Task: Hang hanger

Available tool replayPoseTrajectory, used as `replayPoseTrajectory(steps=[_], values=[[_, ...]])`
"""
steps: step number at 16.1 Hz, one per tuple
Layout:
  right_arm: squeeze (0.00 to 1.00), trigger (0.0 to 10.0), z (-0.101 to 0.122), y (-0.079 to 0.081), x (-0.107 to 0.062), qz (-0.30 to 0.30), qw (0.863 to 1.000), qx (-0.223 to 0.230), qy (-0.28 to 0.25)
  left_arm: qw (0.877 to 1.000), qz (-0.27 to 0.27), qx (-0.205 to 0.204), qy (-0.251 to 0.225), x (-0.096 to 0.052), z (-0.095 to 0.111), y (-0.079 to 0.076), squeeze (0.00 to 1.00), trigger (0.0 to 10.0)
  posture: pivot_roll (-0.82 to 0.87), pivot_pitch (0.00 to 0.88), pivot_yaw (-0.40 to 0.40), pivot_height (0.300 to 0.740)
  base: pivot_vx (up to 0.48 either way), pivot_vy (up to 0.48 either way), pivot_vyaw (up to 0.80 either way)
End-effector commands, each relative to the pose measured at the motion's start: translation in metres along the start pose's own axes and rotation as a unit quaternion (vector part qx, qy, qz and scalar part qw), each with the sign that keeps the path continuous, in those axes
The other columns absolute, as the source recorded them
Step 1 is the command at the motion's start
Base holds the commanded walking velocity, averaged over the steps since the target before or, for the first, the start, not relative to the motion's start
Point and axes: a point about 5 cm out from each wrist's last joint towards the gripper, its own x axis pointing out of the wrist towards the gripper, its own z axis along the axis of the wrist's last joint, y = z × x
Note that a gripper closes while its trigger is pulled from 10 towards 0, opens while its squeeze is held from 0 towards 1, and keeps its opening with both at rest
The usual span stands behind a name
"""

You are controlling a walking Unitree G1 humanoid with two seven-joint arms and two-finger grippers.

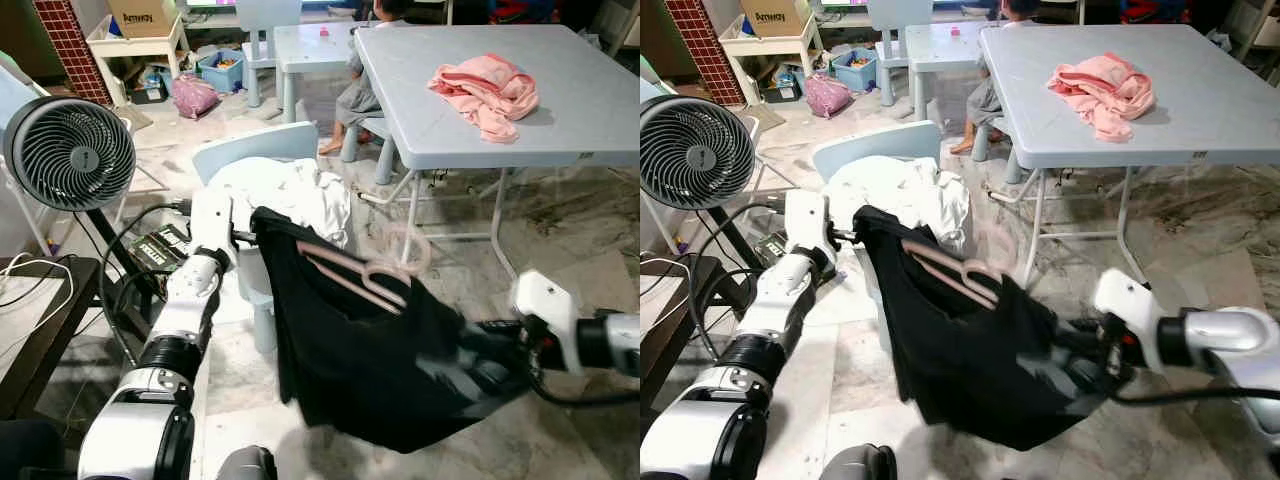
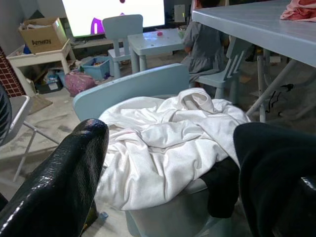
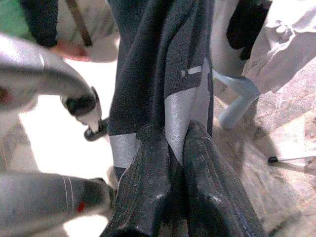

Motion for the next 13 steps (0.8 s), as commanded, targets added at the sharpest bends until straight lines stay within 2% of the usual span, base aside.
replayPoseTrajectory(steps=[1, 3, 4, 6, 7, 9, 11, 13], values=[[0.00, 10.0, -0.009, 0.005, -0.011, 0.028, 0.999, -0.006, 0.046, 0.998, 0.042, 0.006, -0.039, 0.001, 0.019, 0.024, 0.00, 10.0, -0.13, 0.017, 0.014, 0.740, 0.000, 0.000, 0.00], [0.00, 10.0, -0.004, 0.015, -0.028, 0.080, 0.996, -0.021, 0.046, 0.998, 0.051, 0.010, -0.039, 0.001, 0.021, 0.032, 0.00, 10.0, -0.13, 0.018, 0.017, 0.740, 0.000, 0.000, 0.00], [0.00, 10.0, -0.001, 0.016, -0.034, 0.087, 0.995, -0.021, 0.036, 0.998, 0.052, 0.010, -0.039, 0.001, 0.021, 0.033, 0.00, 10.0, -0.13, 0.018, 0.016, 0.740, 0.000, 0.000, 0.00], [0.00, 10.0, 0.027, 0.010, -0.052, 0.084, 0.995, -0.005, -0.046, 0.998, 0.050, 0.012, -0.033, 0.000, 0.019, 0.034, 0.00, 10.0, -0.14, 0.019, 0.017, 0.740, 0.000, 0.000, 0.00], [0.00, 10.0, 0.043, 0.006, -0.062, 0.082, 0.992, -0.009, -0.090, 0.998, 0.051, 0.009, -0.027, 0.000, 0.017, 0.035, 0.00, 10.0, -0.15, 0.020, 0.018, 0.740, 0.000, 0.000, 0.00], [0.00, 10.0, 0.068, 0.004, -0.075, 0.090, 0.985, -0.023, -0.146, 0.999, 0.047, 0.003, -0.018, 0.001, 0.014, 0.032, 0.00, 10.0, -0.15, 0.021, 0.020, 0.740, 0.000, 0.000, 0.00], [0.00, 10.0, 0.081, 0.000, -0.081, 0.076, 0.981, -0.037, -0.174, 0.999, 0.035, 0.001, -0.014, 0.001, 0.012, 0.027, 0.00, 10.0, -0.16, 0.020, 0.020, 0.740, 0.000, 0.000, 0.00], [0.00, 10.0, 0.073, 0.002, -0.073, 0.073, 0.985, -0.044, -0.149, 0.999, 0.029, -0.004, -0.013, 0.001, 0.012, 0.023, 0.00, 10.0, -0.15, 0.019, 0.016, 0.740, 0.000, 0.000, 0.00]])
